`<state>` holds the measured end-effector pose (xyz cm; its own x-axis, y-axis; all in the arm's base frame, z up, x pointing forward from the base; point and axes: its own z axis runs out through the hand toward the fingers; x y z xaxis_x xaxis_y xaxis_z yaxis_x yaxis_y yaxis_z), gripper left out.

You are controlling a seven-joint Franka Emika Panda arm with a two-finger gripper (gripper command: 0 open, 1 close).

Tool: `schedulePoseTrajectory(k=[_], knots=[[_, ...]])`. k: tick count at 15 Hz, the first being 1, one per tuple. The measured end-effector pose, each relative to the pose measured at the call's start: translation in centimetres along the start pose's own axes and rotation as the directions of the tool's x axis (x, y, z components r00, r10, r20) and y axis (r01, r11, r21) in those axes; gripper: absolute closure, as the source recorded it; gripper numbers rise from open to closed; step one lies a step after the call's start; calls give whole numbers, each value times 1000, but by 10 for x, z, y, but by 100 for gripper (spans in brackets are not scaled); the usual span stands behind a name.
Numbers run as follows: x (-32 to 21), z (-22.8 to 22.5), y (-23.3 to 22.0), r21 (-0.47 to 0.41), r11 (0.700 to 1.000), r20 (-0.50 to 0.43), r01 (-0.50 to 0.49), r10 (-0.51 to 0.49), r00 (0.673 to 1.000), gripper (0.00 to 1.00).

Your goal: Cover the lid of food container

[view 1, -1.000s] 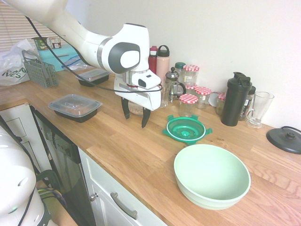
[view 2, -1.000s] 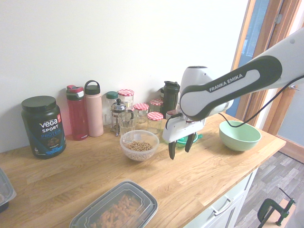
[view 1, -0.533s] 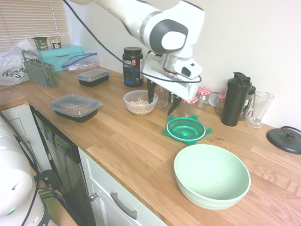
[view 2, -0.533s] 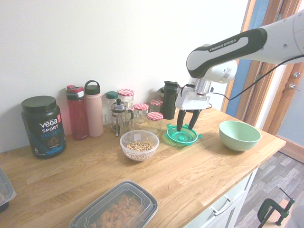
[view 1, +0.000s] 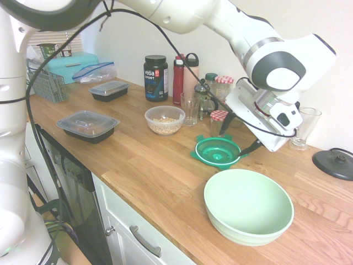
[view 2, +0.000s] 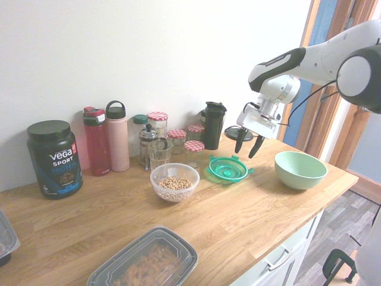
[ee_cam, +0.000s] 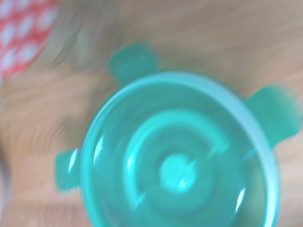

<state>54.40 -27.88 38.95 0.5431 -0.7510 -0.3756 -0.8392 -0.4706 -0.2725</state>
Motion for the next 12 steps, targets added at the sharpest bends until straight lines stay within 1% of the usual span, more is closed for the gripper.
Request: schedulePoseTrajectory(k=[6, 9, 11, 12], knots=[[50, 33, 16, 64, 995, 102, -75, 68, 992, 0], [53, 52, 14, 129, 988, 203, -89, 62, 977, 0], [49, 60, 9, 131, 988, 238, -85, 52, 970, 0], [46, 63, 6, 125, 989, 252, -81, 47, 967, 100]])
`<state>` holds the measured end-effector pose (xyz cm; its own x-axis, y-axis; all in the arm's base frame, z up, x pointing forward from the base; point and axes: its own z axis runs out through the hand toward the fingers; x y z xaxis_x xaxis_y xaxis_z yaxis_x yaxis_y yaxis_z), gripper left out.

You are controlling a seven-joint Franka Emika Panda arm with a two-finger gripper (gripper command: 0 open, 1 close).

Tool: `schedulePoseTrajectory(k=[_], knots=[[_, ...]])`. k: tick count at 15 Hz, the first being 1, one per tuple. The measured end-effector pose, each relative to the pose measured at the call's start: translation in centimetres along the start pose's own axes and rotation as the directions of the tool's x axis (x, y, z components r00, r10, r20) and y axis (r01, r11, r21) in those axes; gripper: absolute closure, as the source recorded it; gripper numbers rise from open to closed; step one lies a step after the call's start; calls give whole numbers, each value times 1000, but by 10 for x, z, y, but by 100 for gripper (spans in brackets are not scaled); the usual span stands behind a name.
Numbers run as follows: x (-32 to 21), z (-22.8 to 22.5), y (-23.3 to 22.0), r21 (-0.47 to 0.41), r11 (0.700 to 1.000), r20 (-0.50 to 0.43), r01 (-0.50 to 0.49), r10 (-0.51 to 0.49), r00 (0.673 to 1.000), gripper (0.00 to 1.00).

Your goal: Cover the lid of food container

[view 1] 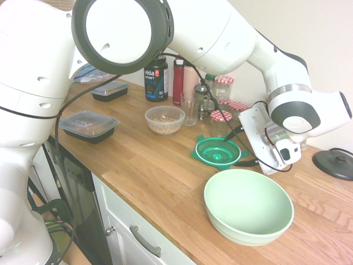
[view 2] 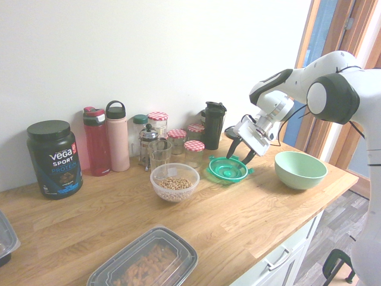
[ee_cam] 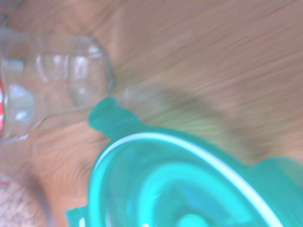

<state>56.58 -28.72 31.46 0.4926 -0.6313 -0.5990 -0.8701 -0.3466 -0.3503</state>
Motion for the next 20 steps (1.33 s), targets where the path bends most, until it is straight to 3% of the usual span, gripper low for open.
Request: schedulePoseTrajectory(k=[7, 13, 20], knots=[[-2, 6, -2, -18, 1000, 9, 4, -4, 1000, 100], [6, -7, 22, -37, 999, 3, -17, 17, 1000, 100], [-1, 16, 4, -62, 998, 29, 14, -12, 1000, 100]])
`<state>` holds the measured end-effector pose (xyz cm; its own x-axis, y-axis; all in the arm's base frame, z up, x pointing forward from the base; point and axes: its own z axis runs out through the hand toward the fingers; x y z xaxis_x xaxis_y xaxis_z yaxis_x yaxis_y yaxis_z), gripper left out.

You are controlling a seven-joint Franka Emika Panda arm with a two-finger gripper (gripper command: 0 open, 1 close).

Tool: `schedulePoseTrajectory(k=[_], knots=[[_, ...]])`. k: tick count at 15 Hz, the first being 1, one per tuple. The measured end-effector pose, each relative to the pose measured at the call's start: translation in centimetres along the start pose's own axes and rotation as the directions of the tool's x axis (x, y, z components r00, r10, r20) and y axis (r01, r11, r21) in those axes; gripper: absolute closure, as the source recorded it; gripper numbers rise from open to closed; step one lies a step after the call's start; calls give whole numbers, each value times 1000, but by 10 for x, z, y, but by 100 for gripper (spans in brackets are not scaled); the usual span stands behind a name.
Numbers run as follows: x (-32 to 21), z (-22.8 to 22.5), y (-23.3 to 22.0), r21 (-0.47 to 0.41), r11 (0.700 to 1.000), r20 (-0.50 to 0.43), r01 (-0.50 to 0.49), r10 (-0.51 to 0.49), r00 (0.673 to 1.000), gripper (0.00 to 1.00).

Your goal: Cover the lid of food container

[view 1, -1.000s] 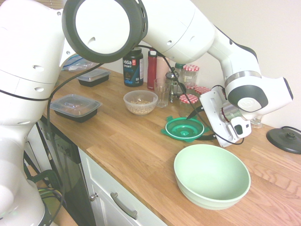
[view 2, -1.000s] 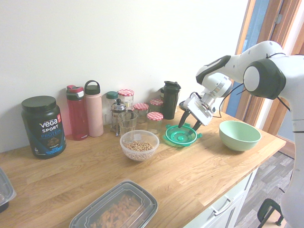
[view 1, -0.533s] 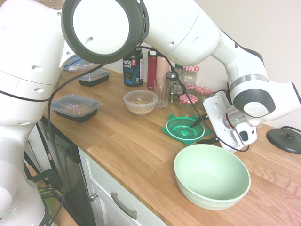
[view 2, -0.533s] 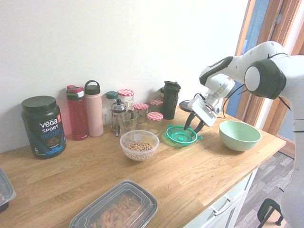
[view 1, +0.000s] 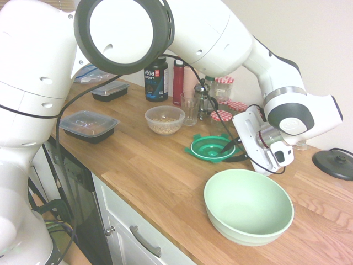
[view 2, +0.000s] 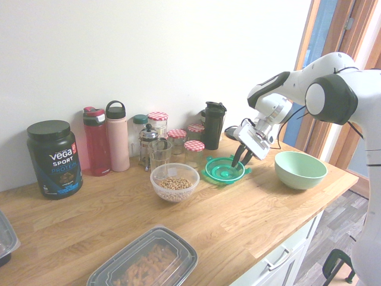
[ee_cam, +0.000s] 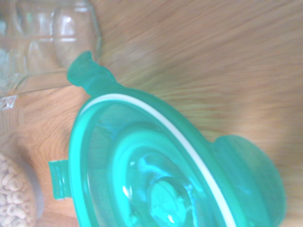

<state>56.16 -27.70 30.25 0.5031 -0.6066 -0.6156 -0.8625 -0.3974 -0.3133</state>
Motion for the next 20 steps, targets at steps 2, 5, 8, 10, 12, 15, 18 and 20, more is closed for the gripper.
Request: schedulePoseTrajectory(k=[2, 5, 8, 10, 12, 15, 18, 20], knots=[[1, 4, -2, -4, 1000, 0, 2, -2, 1000, 100], [1, 2, -1, 9, 1000, 2, -1, 1, 1000, 100], [-3, -21, -2, 35, 999, -29, 8, -7, 1000, 100], [-21, -68, -10, -20, 1000, -134, 10, -12, 991, 100], [-59, -115, -32, -86, 996, -254, 6, -28, 967, 100], [-141, -157, -76, -198, 980, -425, -31, -57, 903, 100], [-219, -161, -118, -313, 946, -574, -90, -112, 811, 100], [-260, -147, -144, -389, 911, -656, -139, -168, 736, 100]])
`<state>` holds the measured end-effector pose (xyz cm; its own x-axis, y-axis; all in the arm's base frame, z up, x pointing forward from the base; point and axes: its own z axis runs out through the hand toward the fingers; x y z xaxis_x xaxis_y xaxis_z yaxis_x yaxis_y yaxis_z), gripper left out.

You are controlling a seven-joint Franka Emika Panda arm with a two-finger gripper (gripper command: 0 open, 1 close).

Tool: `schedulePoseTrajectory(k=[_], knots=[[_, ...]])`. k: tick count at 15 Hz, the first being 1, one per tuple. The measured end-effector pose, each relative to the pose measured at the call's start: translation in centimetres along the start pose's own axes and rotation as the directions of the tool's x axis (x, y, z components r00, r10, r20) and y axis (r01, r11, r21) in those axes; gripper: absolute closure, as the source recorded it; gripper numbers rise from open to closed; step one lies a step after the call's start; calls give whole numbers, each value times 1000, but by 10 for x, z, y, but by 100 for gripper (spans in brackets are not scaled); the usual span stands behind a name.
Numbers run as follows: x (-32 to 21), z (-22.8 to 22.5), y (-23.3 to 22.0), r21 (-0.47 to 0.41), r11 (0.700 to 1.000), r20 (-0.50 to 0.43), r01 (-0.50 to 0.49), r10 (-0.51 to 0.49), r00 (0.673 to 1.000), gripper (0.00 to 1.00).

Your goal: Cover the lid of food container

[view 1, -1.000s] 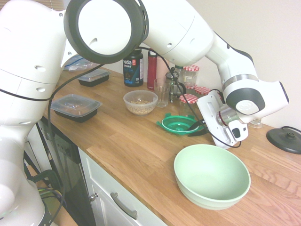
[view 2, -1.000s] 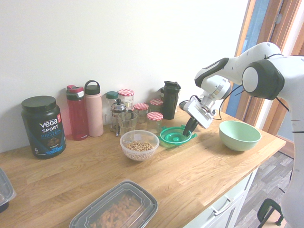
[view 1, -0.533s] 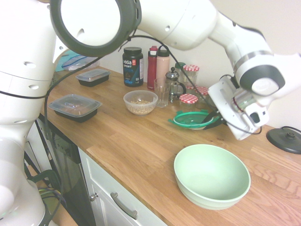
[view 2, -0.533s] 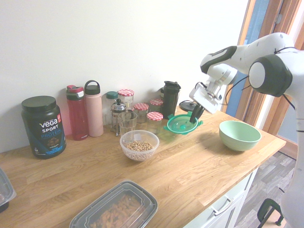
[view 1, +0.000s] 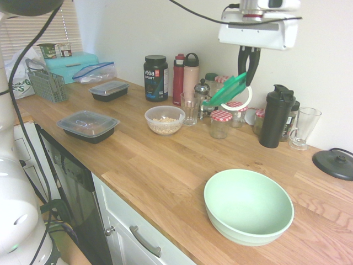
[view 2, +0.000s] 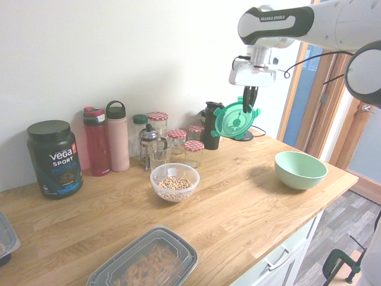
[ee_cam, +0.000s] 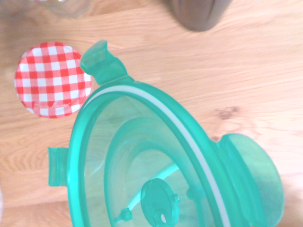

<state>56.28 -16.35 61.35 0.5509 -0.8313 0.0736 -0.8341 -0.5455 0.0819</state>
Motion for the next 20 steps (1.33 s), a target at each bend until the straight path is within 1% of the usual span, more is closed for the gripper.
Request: schedulePoseTrajectory(k=[2, 3, 5, 7, 9, 11, 14, 15, 16, 17, 20], knots=[[-30, -4, -23, -109, 994, -108, 16, -28, 994, 100], [-42, 0, -33, -165, 986, -156, 22, -48, 987, 100], [-68, 11, -52, -275, 961, -248, 30, -101, 963, 100], [-97, 16, -71, -373, 927, -331, 32, -165, 929, 100], [-126, 19, -91, -453, 891, -409, 32, -240, 880, 100], [-149, 27, -109, -522, 852, -473, 28, -317, 822, 100], [-170, 44, -130, -628, 778, -545, -15, -425, 722, 100], [-177, 48, -137, -649, 760, -573, -39, -453, 683, 100], [-186, 54, -145, -655, 754, -599, -59, -469, 650, 100], [-197, 62, -155, -647, 759, -617, -67, -470, 631, 100], [-224, 90, -179, -617, 784, -651, -75, -454, 608, 100]])
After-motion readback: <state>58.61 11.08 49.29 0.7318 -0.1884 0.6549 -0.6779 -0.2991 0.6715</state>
